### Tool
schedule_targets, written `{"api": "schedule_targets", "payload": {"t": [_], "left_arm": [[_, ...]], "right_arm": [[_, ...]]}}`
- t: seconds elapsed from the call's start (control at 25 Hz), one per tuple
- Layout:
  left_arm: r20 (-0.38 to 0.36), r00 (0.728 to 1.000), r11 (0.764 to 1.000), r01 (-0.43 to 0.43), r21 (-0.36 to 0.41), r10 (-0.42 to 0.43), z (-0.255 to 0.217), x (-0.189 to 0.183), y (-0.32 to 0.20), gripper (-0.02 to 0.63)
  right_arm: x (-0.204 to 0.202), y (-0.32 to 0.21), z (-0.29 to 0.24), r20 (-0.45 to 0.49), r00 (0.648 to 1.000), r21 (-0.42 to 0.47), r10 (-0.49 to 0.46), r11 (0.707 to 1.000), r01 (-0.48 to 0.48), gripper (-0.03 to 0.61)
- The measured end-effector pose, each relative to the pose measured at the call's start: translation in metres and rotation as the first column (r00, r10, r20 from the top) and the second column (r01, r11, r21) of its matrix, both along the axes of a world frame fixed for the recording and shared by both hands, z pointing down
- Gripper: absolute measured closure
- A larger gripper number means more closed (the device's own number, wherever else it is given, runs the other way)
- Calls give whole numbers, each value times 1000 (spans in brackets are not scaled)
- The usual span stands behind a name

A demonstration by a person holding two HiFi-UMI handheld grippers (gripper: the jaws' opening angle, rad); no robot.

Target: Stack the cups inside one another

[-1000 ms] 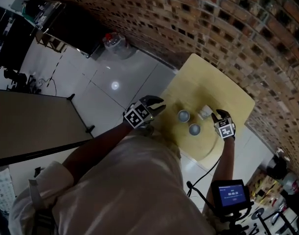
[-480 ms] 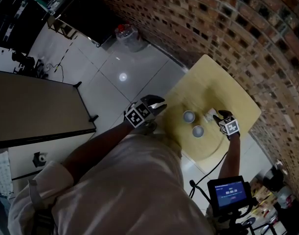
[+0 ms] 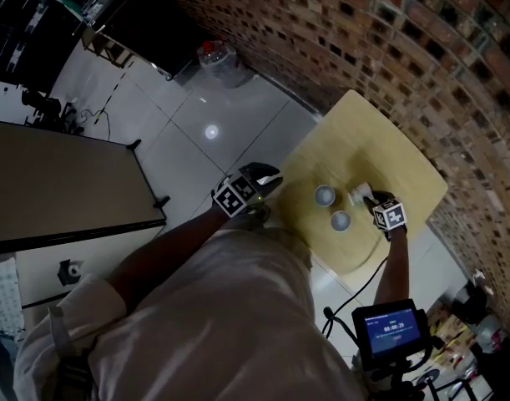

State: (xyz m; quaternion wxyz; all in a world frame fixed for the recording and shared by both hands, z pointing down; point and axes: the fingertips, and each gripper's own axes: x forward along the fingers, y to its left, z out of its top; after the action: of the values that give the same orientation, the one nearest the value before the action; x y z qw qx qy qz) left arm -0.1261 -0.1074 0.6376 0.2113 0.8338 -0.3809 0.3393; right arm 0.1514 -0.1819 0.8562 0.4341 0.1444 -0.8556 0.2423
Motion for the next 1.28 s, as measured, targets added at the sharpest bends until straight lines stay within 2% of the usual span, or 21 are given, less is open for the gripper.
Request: {"api": "schedule_targets", "payload": {"t": [0.32,0.48,0.72,0.96,1.12,1.28], "left_arm": [[-16,998,998,-54,18,54,2,14,4,535],[-30,995,996,-92,19,92,1,25,2,535],[-55,988,989,-144,30,146,1,41,0,537],[-102,980,985,-170,30,173,0,47,-2,537],[-144,972,983,-179,39,183,-4,53,-17,537],[-164,960,973,-223,55,229,-8,64,-29,537]], "right_arm": [[-6,23,-16,34,996,60,87,994,-89,520],[-3,29,-28,23,993,104,119,987,-121,566],[8,38,-45,-25,987,152,161,976,-155,568],[17,51,-72,-133,977,243,166,961,-130,568],[26,66,-75,-243,958,249,150,964,-87,568],[29,80,-75,-324,939,238,115,971,-37,568]]}}
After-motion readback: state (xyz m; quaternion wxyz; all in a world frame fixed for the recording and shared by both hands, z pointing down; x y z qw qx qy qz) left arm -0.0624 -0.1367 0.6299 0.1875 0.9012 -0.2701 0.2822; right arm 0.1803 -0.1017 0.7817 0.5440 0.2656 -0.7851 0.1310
